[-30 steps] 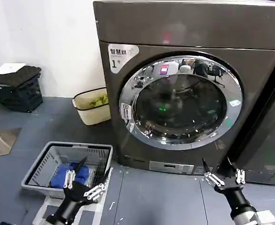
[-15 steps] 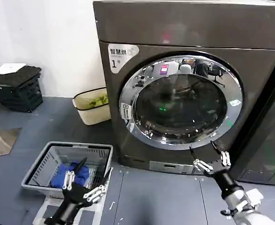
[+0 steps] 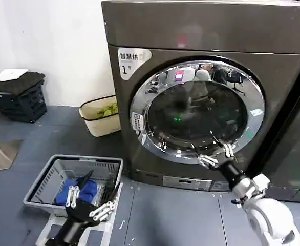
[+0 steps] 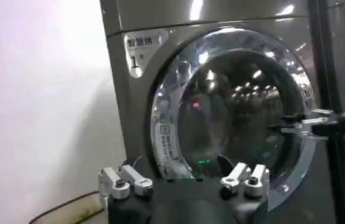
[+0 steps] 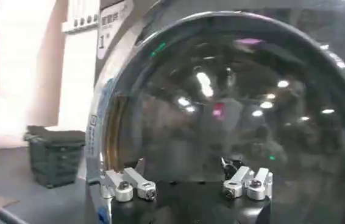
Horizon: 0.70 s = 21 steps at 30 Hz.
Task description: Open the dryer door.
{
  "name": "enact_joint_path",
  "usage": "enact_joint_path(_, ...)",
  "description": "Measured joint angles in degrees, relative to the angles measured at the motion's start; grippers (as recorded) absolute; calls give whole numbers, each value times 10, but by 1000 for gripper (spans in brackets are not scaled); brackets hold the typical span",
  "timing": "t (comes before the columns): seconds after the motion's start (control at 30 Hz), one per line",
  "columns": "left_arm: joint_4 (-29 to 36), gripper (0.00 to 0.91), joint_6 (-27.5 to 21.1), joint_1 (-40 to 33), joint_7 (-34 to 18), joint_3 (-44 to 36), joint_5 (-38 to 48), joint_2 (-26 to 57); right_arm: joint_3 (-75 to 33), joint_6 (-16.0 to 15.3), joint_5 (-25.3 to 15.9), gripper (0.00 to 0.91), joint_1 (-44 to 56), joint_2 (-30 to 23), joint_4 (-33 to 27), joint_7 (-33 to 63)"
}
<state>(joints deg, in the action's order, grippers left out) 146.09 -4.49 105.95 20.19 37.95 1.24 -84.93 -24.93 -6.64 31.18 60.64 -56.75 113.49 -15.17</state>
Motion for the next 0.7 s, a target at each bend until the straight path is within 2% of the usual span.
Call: enact_joint_path(0.7,8,907,0,5,0,10,0,-1,138,10,18,907,-167,9,-118,-33)
